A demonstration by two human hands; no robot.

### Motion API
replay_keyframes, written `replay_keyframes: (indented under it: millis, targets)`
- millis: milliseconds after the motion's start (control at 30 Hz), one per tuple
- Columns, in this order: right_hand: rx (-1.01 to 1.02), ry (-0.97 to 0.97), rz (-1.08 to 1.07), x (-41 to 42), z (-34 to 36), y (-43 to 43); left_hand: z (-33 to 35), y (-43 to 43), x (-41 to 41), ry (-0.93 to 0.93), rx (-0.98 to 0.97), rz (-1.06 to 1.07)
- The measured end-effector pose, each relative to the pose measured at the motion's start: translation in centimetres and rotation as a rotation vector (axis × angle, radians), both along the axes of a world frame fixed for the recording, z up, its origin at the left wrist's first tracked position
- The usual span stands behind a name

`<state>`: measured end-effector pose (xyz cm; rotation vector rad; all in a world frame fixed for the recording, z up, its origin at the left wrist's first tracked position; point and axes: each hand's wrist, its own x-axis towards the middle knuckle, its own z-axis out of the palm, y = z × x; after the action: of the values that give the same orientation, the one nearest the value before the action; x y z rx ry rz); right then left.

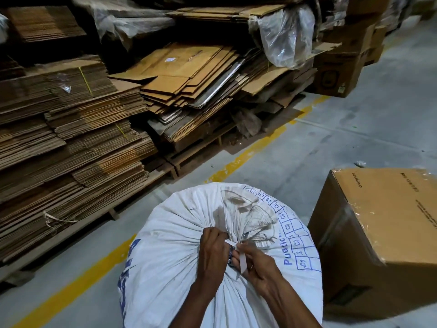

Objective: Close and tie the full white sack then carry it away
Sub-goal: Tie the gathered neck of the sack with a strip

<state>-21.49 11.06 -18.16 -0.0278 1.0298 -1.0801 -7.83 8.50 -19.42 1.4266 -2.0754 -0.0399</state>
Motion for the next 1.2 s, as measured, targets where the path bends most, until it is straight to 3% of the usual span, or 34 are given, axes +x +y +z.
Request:
replay_keyframes:
  millis: [167, 267, 467, 600, 700, 833, 933, 1067, 1200]
  targets:
    - [0.004, 0.016, -0.025, -0.1, -0.1, 0.2, -0.1, -1.7, 1.7, -0.153, -0.02, -0.201]
    - [-0.002, 0.05, -0.042, 0.3, -0.5, 0.1, 0.5, -2.0, 2.8, -0.068, 0.118, -0.203]
    - [-0.108, 0.162, -0.021, 0.7, -1.5, 0.0, 1.1, -1.5, 4.0, 0.458, 0.35, -0.098]
    - [-0.128, 0.233, 0.026, 0.2, -1.6, 0.4, 1.4, -1.4, 4.0, 0.939, 0.687, -0.103]
    - [-0.192, 0.375, 0.073, 0.0, -1.5, 0.4, 2.6, -2.2, 2.4, 1.075, 0.766, -0.039]
    - [-0.286, 0.577, 0.128, 0.6, -1.5, 0.7, 3.4, -3.6, 0.1, 0.763, 0.678, 0.13]
    - [-0.375, 0.694, 0.175, 1.5, -2.4, 0.7, 2.7, -4.6, -0.7, 0.659, 0.608, 0.187]
    - [-0.4, 1.254, 0.094, 3.0, -4.0, -0.3, 2.5, -5.4, -1.4, 0.335, 0.595, 0.287]
    - [-0.3, 1.199, 0.068, 4.4, -4.5, -1.9, 2.9, -6.4, -0.6, 0.302, 0.658, 0.29]
